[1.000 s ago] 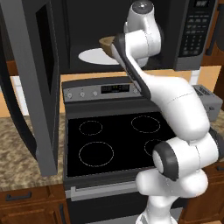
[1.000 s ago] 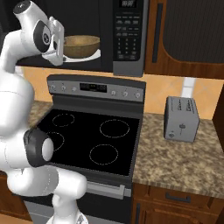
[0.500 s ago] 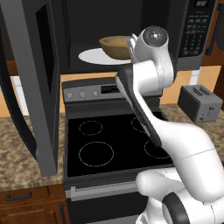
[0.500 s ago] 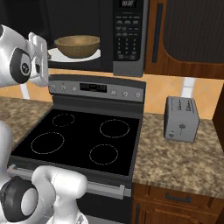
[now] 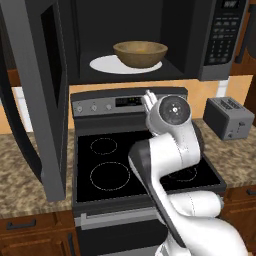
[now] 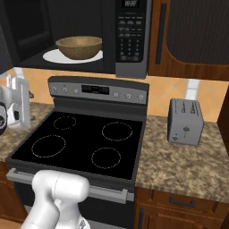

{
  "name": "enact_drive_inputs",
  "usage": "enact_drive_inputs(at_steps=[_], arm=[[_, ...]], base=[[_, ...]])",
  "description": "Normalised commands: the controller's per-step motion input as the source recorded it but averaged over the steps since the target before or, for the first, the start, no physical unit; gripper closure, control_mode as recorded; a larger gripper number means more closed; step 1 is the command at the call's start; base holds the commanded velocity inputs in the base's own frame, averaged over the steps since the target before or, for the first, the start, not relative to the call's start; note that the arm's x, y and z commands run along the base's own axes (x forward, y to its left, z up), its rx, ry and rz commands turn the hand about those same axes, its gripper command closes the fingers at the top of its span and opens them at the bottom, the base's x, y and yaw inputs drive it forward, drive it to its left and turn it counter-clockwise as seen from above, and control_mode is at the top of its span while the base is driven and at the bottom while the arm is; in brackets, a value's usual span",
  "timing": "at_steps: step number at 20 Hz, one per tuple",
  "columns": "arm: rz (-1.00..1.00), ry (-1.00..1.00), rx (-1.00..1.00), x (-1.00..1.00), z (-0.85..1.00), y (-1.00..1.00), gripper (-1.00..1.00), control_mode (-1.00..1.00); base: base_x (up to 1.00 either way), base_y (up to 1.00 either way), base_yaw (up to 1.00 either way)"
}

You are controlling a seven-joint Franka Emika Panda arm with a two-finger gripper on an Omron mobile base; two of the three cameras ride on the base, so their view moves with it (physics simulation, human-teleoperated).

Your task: Pick the lemon from the sink and place it in the bowl. Then pick the bowl and place it in the microwave. Then close the microwave door and press the start button.

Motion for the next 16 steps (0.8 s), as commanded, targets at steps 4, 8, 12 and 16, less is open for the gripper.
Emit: enact_drive_inputs(at_steps=[4,8,12,16], arm=[[0.00,-0.10,-0.10,-0.52,-0.67,0.54,-1.00,-1.00],[0.00,-0.11,-0.06,-0.23,-0.44,0.63,-1.00,-1.00],[-0.03,-0.07,-0.09,-0.07,-0.62,0.77,-1.00,-1.00],[-0.02,-0.13,-0.14,-0.23,-0.62,0.85,-1.00,-1.00]], base=[[0.00,0.00,0.00],[0.00,0.00,0.00],[0.00,0.00,0.00],[0.00,0.00,0.00]])
